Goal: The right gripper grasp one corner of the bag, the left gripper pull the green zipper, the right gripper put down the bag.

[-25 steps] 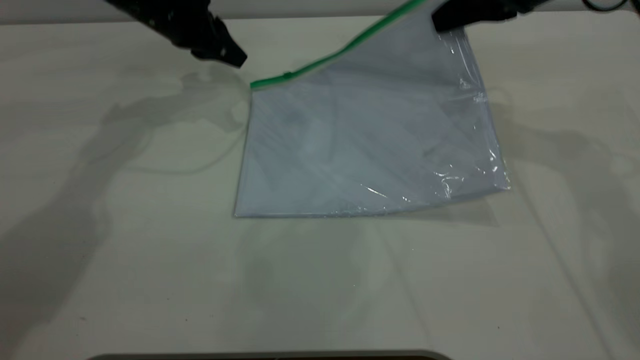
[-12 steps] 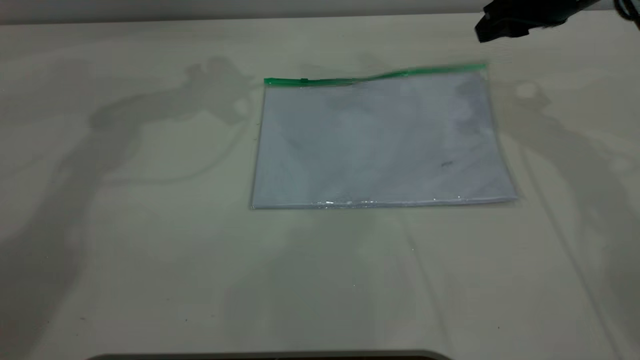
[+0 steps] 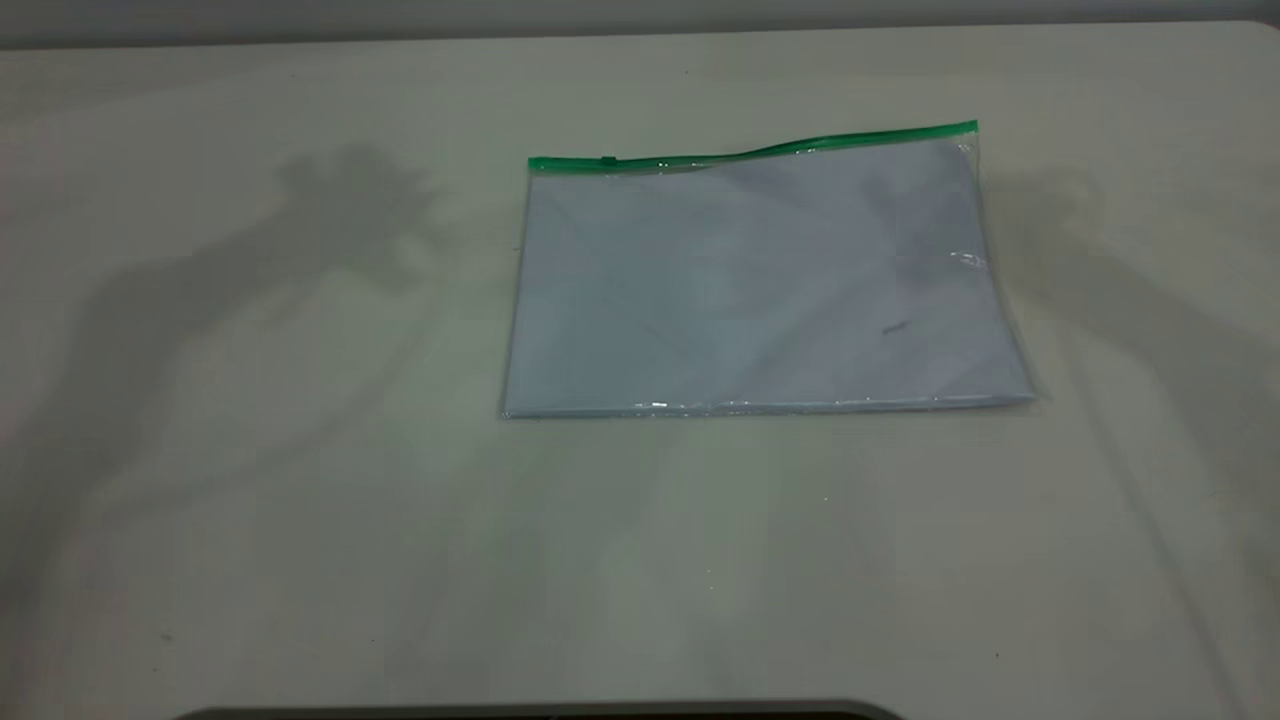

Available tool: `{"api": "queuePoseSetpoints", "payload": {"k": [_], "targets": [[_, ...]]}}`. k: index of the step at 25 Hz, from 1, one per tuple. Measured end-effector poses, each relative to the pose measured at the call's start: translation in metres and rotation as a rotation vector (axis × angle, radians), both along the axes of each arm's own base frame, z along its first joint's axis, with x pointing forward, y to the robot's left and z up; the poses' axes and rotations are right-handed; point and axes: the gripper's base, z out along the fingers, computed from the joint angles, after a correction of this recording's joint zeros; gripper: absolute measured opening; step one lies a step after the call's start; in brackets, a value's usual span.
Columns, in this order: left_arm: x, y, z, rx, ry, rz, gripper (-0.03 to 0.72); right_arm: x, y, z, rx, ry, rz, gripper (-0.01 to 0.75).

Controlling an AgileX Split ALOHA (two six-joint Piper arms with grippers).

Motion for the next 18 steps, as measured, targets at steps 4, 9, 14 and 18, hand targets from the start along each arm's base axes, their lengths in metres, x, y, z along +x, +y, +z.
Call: {"api": "queuePoseSetpoints", "payload": {"k": [4, 9, 14, 18], "targets": [[-0.045, 0.013, 0.045, 0.019, 0.047, 0.108, 0.252, -0.051, 0.001, 0.047, -0.006, 0.151, 0.068, 0.531], [-0.093, 0.024, 0.073, 0.043, 0.163, 0.186, 0.252, -0.119, -0.011, 0.086, -0.148, 0.313, 0.089, 0.494], [-0.12, 0.031, 0.097, -0.006, 0.127, 0.285, 0.252, -0.166, -0.03, 0.109, -0.243, 0.331, -0.095, 0.488], [-0.15, 0.041, 0.1, -0.003, 0.127, 0.372, 0.252, -0.213, -0.041, 0.111, -0.297, 0.278, -0.179, 0.488]]}}
